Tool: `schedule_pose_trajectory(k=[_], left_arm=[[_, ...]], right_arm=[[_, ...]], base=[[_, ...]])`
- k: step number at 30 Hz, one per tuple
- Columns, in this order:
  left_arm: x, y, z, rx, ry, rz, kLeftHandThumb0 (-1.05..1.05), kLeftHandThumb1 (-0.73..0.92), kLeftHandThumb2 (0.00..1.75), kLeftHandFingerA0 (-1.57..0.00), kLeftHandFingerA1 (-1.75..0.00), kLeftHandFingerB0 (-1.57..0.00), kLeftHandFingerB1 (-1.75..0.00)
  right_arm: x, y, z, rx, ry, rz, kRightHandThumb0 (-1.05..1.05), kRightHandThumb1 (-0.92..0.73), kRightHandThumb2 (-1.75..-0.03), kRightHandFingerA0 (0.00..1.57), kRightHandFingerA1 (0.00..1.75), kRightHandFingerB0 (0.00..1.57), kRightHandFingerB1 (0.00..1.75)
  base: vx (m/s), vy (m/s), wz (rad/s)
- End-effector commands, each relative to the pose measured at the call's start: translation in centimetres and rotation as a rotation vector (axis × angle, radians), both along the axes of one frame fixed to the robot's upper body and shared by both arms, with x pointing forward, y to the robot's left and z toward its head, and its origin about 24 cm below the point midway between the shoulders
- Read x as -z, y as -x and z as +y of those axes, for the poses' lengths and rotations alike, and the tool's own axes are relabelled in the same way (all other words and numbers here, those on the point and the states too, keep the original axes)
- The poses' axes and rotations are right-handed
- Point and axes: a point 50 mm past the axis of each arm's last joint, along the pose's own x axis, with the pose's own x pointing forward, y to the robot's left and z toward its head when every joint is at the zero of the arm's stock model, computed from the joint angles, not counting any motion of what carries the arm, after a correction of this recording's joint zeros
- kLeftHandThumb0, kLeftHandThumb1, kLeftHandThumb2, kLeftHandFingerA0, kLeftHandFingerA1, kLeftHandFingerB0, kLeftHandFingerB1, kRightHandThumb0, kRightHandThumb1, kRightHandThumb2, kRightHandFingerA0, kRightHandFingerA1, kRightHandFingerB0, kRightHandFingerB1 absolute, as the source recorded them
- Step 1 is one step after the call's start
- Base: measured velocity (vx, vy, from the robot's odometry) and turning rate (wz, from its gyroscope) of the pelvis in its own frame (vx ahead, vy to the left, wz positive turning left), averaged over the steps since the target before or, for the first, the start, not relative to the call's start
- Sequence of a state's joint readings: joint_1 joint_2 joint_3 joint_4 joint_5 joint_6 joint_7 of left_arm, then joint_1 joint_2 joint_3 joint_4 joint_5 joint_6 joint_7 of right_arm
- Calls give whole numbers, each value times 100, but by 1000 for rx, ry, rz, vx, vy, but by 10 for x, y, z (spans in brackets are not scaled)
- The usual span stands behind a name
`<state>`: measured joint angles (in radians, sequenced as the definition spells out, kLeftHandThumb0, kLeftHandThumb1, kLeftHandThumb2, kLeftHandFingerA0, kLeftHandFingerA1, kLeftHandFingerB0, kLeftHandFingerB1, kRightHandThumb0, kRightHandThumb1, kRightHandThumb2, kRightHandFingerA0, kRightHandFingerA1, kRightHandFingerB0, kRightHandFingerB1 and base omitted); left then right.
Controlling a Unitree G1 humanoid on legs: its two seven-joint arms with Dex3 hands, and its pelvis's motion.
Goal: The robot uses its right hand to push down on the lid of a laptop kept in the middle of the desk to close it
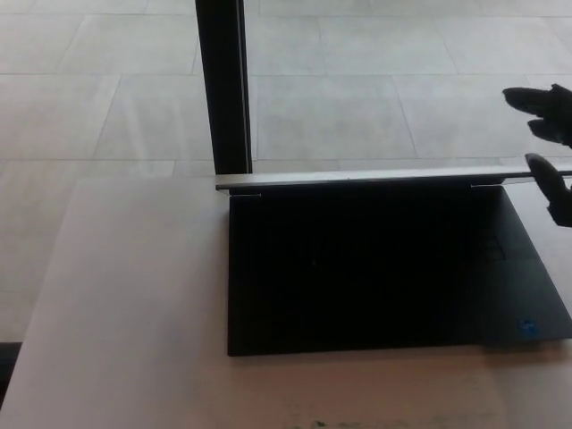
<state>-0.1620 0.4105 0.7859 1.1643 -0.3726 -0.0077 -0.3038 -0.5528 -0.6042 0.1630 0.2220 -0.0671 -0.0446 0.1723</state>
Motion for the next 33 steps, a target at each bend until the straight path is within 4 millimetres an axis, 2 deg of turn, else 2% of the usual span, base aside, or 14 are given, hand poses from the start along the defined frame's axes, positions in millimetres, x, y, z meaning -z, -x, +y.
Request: schedule_pose_trajectory(k=[1,10,16,17,18,19,20,21,22,23,24,25,32,33], left_arm=[[-6,3,8,-20,7,-36,-105,59,113,-18,-50,-10,-43],[-6,3,8,-7,2,-31,-105,61,114,-18,-51,-11,-42],[-6,3,8,-13,12,-36,-105,59,113,-18,-51,-11,-44],[-6,3,8,-17,10,-37,-105,82,71,-22,-45,-17,-37],[-6,3,8,-18,9,-37,-105,82,71,-22,-45,-17,-37],[-7,2,8,-16,11,-38,-105,59,113,-18,-51,-11,-44],[-7,0,7,-14,13,-39,-105,59,113,-18,-51,-11,-44],[-7,0,7,-11,13,-37,-105,59,113,-17,-50,-10,-43],[-7,0,7,-9,8,-34,-105,57,112,-19,-51,-12,-44],[-7,-1,7,-8,6,-35,-105,81,71,-23,-45,-18,-37],[-8,-1,8,-8,1,-32,-105,58,113,-19,-51,-11,-43],[-8,-1,8,-7,-1,-33,-105,58,113,-19,-51,-11,-44],[-8,-1,8,-12,4,-35,-105,58,113,-19,-51,-12,-44],[-8,0,8,-15,6,-36,-105,80,71,-24,-44,-18,-37]], right_arm=[[1,-3,17,-111,474,-16,-90,-92,-69,21,50,22,31],[8,-10,27,-139,715,-5,-91,-92,-69,20,52,26,34],[28,-12,21,-143,797,28,-91,-91,-72,24,55,25,35],[40,-8,21,-161,816,55,-90,-92,-69,26,55,28,34],[41,-7,21,-163,819,58,-90,-92,-69,26,55,28,34],[44,-6,20,-165,826,63,-96,-78,-82,28,57,27,38],[48,-4,19,-167,836,71,-96,-78,-82,28,57,27,38],[55,-2,19,-186,860,97,-91,-92,-70,26,54,26,35],[64,2,18,-211,872,129,-91,-92,-71,26,57,25,37],[69,4,18,-222,874,138,-96,-77,-85,30,61,25,43],[80,10,16,-240,885,170,-95,-76,-89,28,61,23,42],[85,12,14,-241,889,189,-90,-92,-72,27,56,25,35],[111,24,-3,-177,805,287,-89,-92,-71,25,53,23,34],[114,26,-5,-167,784,303,-87,-91,-70,27,52,25,33]], base=[[0,0,0],[0,0,0],[0,0,0],[0,0,0],[0,0,0],[0,0,0],[0,0,0],[0,0,0],[0,0,0],[0,0,0],[0,0,0],[0,0,0],[0,0,0],[0,0,0]])
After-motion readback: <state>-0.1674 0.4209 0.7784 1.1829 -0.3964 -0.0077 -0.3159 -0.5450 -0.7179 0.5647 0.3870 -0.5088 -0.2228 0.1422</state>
